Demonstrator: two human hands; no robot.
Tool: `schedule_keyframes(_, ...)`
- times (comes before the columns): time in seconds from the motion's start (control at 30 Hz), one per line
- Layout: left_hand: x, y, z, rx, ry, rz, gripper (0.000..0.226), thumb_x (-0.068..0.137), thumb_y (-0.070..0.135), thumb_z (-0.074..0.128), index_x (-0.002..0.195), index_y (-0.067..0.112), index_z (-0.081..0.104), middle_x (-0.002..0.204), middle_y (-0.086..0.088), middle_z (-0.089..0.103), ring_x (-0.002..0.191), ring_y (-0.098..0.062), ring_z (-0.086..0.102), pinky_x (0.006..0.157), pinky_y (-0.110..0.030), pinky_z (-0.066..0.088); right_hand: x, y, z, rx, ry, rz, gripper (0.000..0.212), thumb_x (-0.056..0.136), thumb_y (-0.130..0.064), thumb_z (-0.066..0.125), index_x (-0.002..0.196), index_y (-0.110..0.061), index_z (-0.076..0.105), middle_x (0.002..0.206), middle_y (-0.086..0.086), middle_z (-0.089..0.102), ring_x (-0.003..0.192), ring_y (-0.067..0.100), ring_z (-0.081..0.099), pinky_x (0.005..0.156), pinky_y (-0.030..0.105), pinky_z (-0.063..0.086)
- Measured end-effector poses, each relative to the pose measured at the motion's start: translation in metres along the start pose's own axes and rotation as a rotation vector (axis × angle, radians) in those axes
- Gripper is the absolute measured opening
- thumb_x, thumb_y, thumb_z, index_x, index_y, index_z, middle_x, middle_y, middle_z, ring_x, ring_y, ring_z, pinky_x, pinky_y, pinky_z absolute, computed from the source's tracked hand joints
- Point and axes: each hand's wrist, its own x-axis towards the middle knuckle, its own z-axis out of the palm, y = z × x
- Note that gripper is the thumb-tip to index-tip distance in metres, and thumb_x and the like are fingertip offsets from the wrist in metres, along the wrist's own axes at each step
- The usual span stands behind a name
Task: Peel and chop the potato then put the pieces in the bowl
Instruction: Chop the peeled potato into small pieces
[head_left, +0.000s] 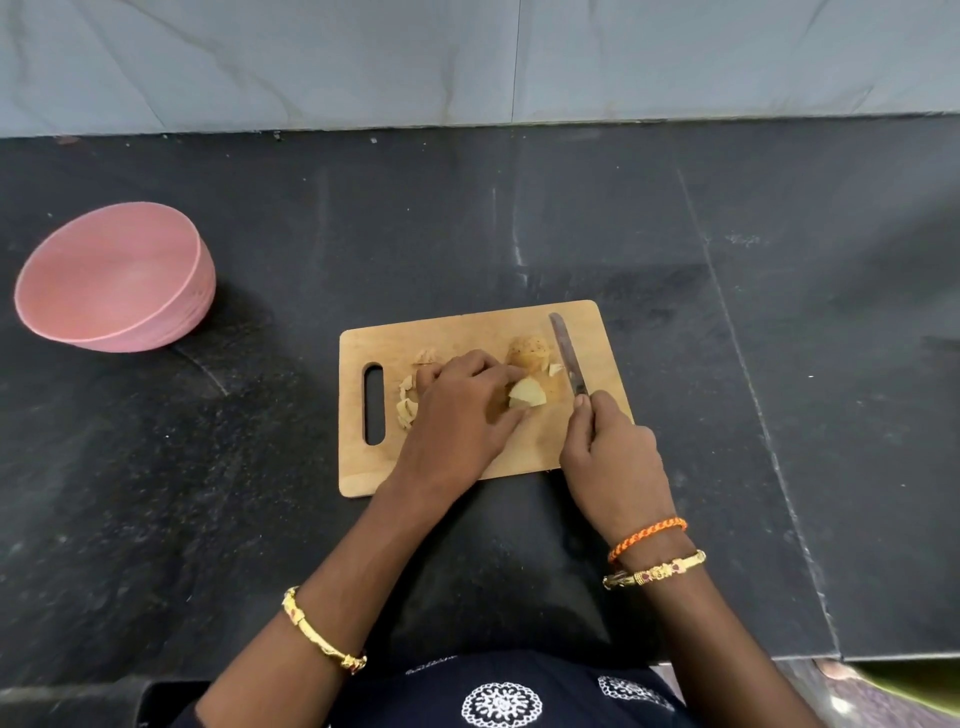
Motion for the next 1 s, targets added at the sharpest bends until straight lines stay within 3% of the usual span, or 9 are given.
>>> schedule_keyframes(0.2, 0.002, 0.006, 0.001, 0.047, -0.003, 0.01, 0.038, 0.077, 0.042, 0.07, 0.112, 0.028, 0.066, 0.103, 0.012, 0.061, 0.101, -0.007, 0.052, 0.084, -0.031, 0.023, 0.023, -0.004, 0.0, 0.019, -0.033, 0.018, 0.032, 0.099, -0.032, 0.033, 0.081, -0.01, 0.048, 0.07, 0.013, 0.055, 0.068, 0.033, 0.056, 0.062, 0.04, 0.047)
schedule_keyframes(0.3, 0.009, 0.007, -0.001, 0.022, 0.079, -0.022, 0.04, 0.079, 0.047, 0.066, 0.113, 0.026, 0.066, 0.107, 0.01, 0.059, 0.099, -0.009, 0.052, 0.08, -0.029, 0.022, 0.026, -0.003, -0.001, 0.032, -0.052, 0.026, 0.033, 0.099, -0.031, 0.033, 0.079, -0.01, 0.048, 0.067, 0.009, 0.052, 0.067, 0.031, 0.053, 0.061, 0.037, 0.044)
schedule_keyframes(0.37, 0.02, 0.006, -0.002, -0.006, 0.119, -0.051, 0.04, 0.083, 0.043, 0.064, 0.117, 0.022, 0.064, 0.111, 0.006, 0.059, 0.1, -0.012, 0.054, 0.08, -0.027, 0.021, 0.025, -0.003, -0.003, 0.032, -0.067, 0.02, 0.033, 0.099, -0.031, 0.033, 0.079, -0.011, 0.048, 0.067, 0.009, 0.053, 0.068, 0.031, 0.054, 0.062, 0.038, 0.045)
schedule_keyframes(0.47, 0.037, 0.004, 0.001, -0.028, 0.042, -0.063, 0.039, 0.085, 0.037, 0.064, 0.121, 0.021, 0.062, 0.115, 0.003, 0.059, 0.109, -0.014, 0.05, 0.087, -0.028, 0.024, 0.024, -0.008, -0.004, 0.02, -0.088, -0.009, 0.031, 0.1, -0.032, 0.032, 0.08, -0.013, 0.047, 0.067, 0.007, 0.053, 0.069, 0.029, 0.055, 0.061, 0.036, 0.043)
schedule_keyframes(0.6, 0.045, 0.0, 0.005, -0.105, 0.018, -0.088, 0.029, 0.083, 0.03, 0.068, 0.108, 0.015, 0.069, 0.106, 0.0, 0.067, 0.1, -0.015, 0.054, 0.094, -0.036, 0.039, 0.023, -0.015, 0.002, -0.039, -0.075, -0.044, 0.028, 0.1, -0.033, 0.03, 0.084, -0.015, 0.043, 0.073, 0.011, 0.057, 0.07, 0.031, 0.055, 0.059, 0.035, 0.042)
schedule_keyframes(0.7, 0.045, -0.002, 0.004, -0.166, 0.029, -0.064, 0.026, 0.081, 0.024, 0.07, 0.103, 0.01, 0.071, 0.098, -0.004, 0.071, 0.089, -0.012, 0.058, 0.088, -0.035, 0.046, 0.025, -0.016, 0.008, -0.09, -0.061, -0.05, 0.026, 0.1, -0.034, 0.028, 0.088, -0.016, 0.043, 0.077, 0.012, 0.057, 0.07, 0.032, 0.055, 0.057, 0.033, 0.038)
schedule_keyframes(1.0, 0.041, -0.003, 0.008, -0.125, 0.065, 0.0, 0.022, 0.084, 0.018, 0.066, 0.103, 0.008, 0.071, 0.093, -0.005, 0.07, 0.09, -0.018, 0.055, 0.081, -0.034, 0.046, 0.026, -0.02, 0.008, -0.215, -0.077, -0.048, 0.021, 0.101, -0.033, 0.027, 0.089, -0.018, 0.036, 0.071, 0.006, 0.048, 0.063, 0.027, 0.045, 0.053, 0.03, 0.03)
